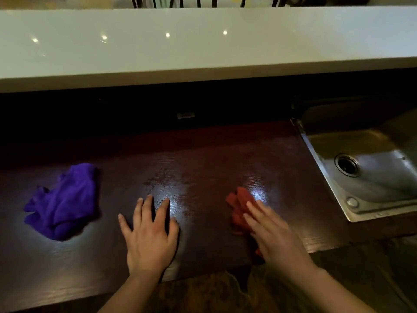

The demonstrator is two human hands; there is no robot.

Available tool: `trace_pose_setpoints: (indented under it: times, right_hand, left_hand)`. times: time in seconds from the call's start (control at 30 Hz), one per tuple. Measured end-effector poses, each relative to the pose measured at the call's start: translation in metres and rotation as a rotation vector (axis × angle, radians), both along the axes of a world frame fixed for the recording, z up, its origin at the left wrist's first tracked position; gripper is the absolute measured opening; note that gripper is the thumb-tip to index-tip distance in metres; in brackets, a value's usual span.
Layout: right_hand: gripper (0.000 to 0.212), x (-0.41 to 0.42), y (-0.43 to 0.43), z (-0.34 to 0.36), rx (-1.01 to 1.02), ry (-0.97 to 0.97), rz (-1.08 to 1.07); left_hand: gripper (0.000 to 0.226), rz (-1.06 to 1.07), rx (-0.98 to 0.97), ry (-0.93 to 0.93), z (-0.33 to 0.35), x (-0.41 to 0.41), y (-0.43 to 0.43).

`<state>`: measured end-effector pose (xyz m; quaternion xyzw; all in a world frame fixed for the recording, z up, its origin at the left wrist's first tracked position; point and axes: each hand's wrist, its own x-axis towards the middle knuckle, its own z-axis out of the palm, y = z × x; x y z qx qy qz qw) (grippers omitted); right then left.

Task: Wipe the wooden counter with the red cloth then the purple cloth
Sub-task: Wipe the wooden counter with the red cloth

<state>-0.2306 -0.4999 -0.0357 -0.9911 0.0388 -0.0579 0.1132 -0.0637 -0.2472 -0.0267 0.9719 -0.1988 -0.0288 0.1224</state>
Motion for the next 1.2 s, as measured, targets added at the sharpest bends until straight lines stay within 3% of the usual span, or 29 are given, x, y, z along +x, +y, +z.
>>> trace_pose_setpoints:
  times: [0.03, 0.13, 0.2, 0.27, 0.43, 0.5, 0.57, 0.63, 0.73, 0.83, 1.0, 1.07, 1.2]
  right_hand:
    - [0.058, -0.004, -0.019, 0.0, 0.014, -0.032, -0.057]
    - [0.046, 0.02, -0.064, 0.006, 0.11, -0.103, -0.541]
    - [0.044, 0.056, -0.066, 0.01, 0.126, -0.093, -0.675]
    - [0.044, 0.081, -0.046, 0.01, 0.109, -0.093, -0.603]
    - [0.048, 0.045, 0.042, -0.007, 0.016, -0.074, -0.005]
    - [0.047, 0.034, 0.026, -0.009, 0.031, -0.07, 0.107]
    - [0.047, 0.042, -0.01, -0.009, 0.032, -0.105, -0.007]
    - [0.046, 0.065, -0.046, -0.002, 0.09, -0.138, -0.263]
    - [0.047, 0.117, -0.054, 0.005, 0.141, -0.101, -0.511]
    - [0.047, 0.144, 0.0, 0.007, 0.112, -0.11, -0.363]
    - [0.047, 0.103, 0.075, -0.01, 0.106, -0.095, 0.258]
    - [0.044, 0.114, 0.051, -0.012, 0.083, -0.131, 0.22]
    - [0.046, 0.178, 0.023, 0.003, 0.131, -0.078, -0.181]
  left_hand:
    - [0.057, 0.0, -0.003, -0.004, -0.001, 0.0, 0.0]
    - [0.056, 0.001, 0.0, -0.013, -0.002, -0.001, -0.001]
    - [0.057, -0.002, 0.0, -0.006, -0.001, -0.001, -0.002]
    - [0.058, 0.003, 0.009, 0.006, 0.001, -0.001, -0.002]
    - [0.06, 0.006, -0.002, 0.008, 0.004, -0.001, -0.002]
    - [0.059, 0.005, -0.007, 0.0, 0.003, -0.001, -0.002]
    - [0.058, 0.002, -0.017, -0.006, 0.001, -0.001, -0.001]
    - [0.057, -0.001, -0.018, -0.004, 0.002, -0.001, -0.002]
    - [0.058, 0.007, -0.005, 0.007, 0.002, 0.0, -0.002]
    - [0.058, 0.003, -0.008, 0.003, 0.002, -0.001, -0.001]
    - [0.056, 0.01, 0.027, 0.006, -0.003, 0.0, 0.0]
    - [0.054, 0.01, 0.011, 0.002, -0.005, 0.0, 0.001]
    - [0.051, 0.015, -0.002, -0.012, -0.008, 0.002, 0.0]
